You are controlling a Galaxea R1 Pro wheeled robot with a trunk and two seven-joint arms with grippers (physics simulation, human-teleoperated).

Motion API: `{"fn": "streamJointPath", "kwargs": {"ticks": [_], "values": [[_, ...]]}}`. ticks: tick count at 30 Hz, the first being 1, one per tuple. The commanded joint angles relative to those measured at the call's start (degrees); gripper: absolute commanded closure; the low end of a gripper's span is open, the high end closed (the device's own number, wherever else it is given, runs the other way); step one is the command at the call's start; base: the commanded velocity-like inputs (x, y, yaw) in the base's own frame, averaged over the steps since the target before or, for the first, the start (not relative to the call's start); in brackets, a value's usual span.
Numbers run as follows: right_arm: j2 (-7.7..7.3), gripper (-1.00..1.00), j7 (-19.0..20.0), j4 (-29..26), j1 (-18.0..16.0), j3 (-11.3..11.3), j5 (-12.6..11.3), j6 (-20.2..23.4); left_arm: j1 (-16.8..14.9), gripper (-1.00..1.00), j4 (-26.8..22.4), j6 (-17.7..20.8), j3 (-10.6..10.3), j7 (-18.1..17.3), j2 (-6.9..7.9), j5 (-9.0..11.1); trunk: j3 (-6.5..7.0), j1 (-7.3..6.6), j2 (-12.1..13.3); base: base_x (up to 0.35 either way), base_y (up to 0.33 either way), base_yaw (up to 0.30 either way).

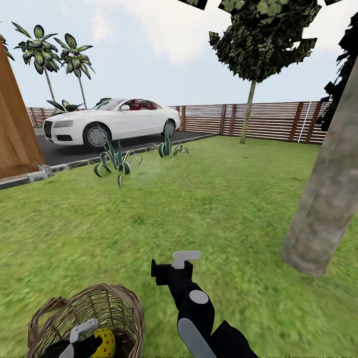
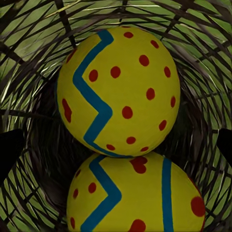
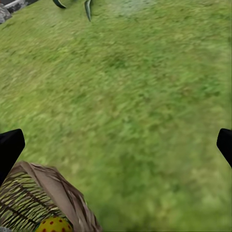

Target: Take the three Easter eggs out of the wicker basket on the lawn in the garden, then place them on the lawn next to a single tree (choose any tree) so that all three eggs are next to the same tree and none are left in the basket.

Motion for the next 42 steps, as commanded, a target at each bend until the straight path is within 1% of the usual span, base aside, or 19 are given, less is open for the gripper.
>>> {"fn": "streamJointPath", "kwargs": {"ticks": [1,8,34,42], "values": [[0.00,-1.00,-0.49,-0.07,-0.07,0.07,-0.38,0.17,-0.01,-1.00,-0.07,0.19,-0.33,0.05,0.07,0.49,-0.14,-0.01,-0.03,0.000,0.000,0.000],[-0.01,-1.00,-0.49,-0.07,-0.07,0.05,-0.38,0.10,-0.01,-1.00,-0.07,0.16,-0.25,0.08,0.08,0.60,-0.32,-0.01,-0.03,0.000,0.000,0.000],[-0.17,-1.00,-0.43,-0.07,-0.17,-0.05,-0.38,0.00,-0.01,-1.00,-0.08,0.08,-0.24,0.08,0.08,0.61,-0.36,-0.01,-0.03,0.000,0.000,0.000],[-0.14,-1.00,-0.41,-0.07,-0.17,-0.20,-0.38,0.00,-0.01,-1.00,-0.07,0.07,-0.24,0.08,0.08,0.61,-0.88,-0.01,-0.03,0.000,0.000,0.000]]}}
